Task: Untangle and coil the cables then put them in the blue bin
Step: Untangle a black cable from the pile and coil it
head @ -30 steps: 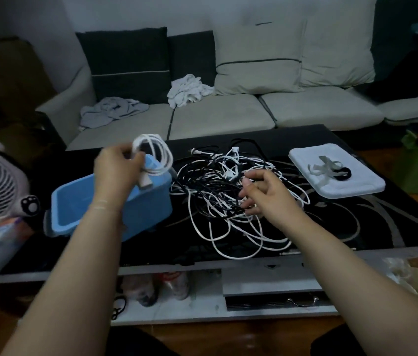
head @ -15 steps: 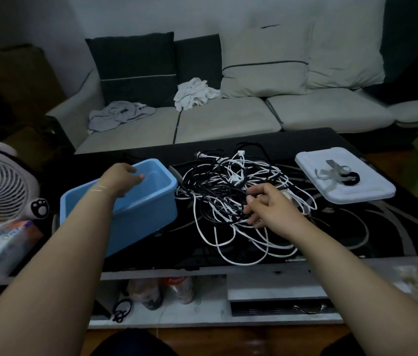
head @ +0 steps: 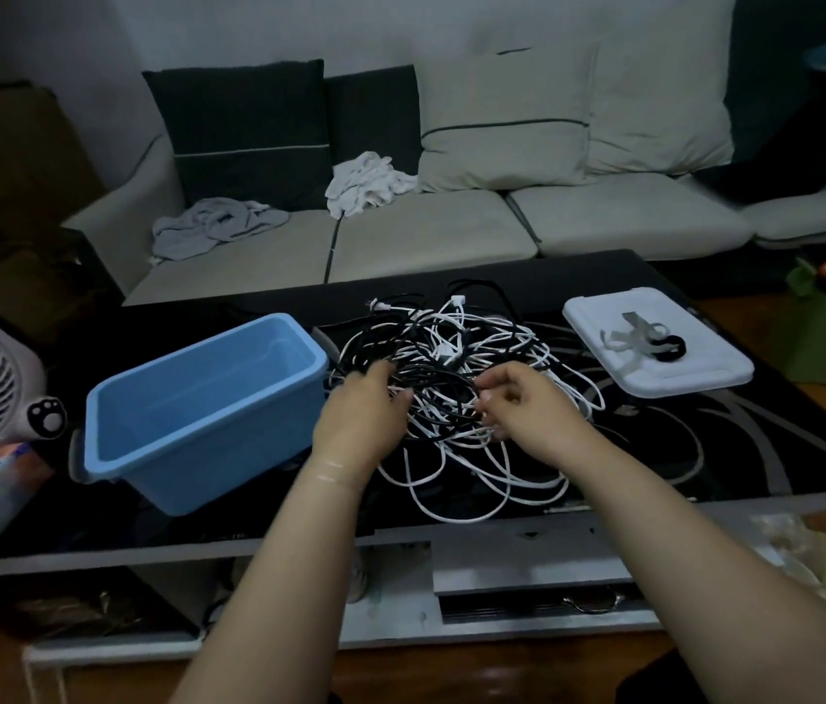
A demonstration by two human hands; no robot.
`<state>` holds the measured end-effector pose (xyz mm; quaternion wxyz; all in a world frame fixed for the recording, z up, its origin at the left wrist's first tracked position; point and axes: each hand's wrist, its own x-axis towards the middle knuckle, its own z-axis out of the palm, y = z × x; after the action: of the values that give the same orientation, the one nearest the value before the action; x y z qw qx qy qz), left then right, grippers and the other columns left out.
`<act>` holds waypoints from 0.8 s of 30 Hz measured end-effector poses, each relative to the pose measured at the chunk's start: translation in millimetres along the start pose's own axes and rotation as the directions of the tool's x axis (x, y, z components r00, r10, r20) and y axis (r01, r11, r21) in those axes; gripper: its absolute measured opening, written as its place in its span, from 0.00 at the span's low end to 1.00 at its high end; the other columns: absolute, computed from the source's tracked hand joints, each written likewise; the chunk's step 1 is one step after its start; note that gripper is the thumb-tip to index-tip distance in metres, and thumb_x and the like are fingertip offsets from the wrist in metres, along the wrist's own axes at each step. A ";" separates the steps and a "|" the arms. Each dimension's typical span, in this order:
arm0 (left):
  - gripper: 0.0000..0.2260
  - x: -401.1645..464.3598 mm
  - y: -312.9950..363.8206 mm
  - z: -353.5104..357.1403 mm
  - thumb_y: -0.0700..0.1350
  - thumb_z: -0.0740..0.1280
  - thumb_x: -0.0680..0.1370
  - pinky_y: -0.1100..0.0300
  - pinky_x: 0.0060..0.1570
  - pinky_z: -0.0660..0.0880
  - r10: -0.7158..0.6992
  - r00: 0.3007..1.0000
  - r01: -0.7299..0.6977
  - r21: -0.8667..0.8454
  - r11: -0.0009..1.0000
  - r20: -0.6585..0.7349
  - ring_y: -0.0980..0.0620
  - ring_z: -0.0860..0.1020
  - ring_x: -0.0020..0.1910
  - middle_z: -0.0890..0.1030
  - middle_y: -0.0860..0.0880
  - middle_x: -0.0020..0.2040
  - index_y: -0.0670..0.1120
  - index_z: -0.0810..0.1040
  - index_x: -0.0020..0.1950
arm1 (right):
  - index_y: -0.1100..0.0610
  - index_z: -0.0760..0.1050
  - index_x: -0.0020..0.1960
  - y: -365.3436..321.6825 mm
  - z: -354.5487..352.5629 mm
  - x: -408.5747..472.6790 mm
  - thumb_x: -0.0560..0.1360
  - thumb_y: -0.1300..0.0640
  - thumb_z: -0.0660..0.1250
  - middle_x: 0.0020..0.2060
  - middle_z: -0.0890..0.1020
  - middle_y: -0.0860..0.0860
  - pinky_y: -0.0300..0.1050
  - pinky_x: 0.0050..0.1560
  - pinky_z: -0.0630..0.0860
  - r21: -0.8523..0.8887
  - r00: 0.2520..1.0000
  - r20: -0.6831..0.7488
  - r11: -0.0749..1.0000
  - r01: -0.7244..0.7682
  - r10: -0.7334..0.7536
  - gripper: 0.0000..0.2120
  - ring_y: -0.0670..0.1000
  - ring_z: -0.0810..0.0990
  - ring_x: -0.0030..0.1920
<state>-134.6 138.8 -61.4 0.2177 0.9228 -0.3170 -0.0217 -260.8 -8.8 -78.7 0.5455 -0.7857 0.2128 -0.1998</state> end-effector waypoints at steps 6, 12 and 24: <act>0.17 -3.5 6.0 22.3 0.51 0.55 0.83 0.50 0.62 0.64 0.053 0.996 -0.050 0.051 0.997 -0.070 0.40 0.67 0.64 0.75 0.44 0.65 0.49 0.70 0.71 | 0.51 0.70 0.67 14.0 12.1 2.7 0.77 0.67 0.60 0.66 0.75 0.48 0.53 0.64 0.72 -0.088 0.979 0.198 0.994 0.065 -0.047 0.21 0.52 0.75 0.64; 0.12 0.4 13.3 18.8 0.46 0.59 0.82 0.55 0.60 0.70 0.092 0.996 -0.090 -0.274 0.957 -0.004 0.46 0.75 0.59 0.82 0.47 0.57 0.47 0.80 0.60 | 0.52 0.75 0.62 21.5 36.0 10.4 0.78 0.48 0.64 0.46 0.80 0.46 0.44 0.50 0.73 -0.346 0.999 0.042 0.938 -0.005 0.021 0.15 0.48 0.78 0.49; 0.24 1.8 13.2 -18.6 0.68 0.49 0.77 0.62 0.55 0.75 -0.048 0.990 -0.103 -0.903 0.417 -0.135 0.60 0.78 0.58 0.77 0.56 0.58 0.56 0.74 0.60 | 0.50 0.77 0.53 -41.0 21.6 -47.7 0.78 0.46 0.60 0.45 0.81 0.45 0.48 0.45 0.75 -0.337 0.843 0.162 0.774 0.536 -0.513 0.11 0.48 0.79 0.46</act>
<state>-137.4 135.7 -38.9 0.7032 0.6528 -0.2542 -0.1214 -283.9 47.2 -51.0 0.3164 -0.9075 0.0024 -0.2762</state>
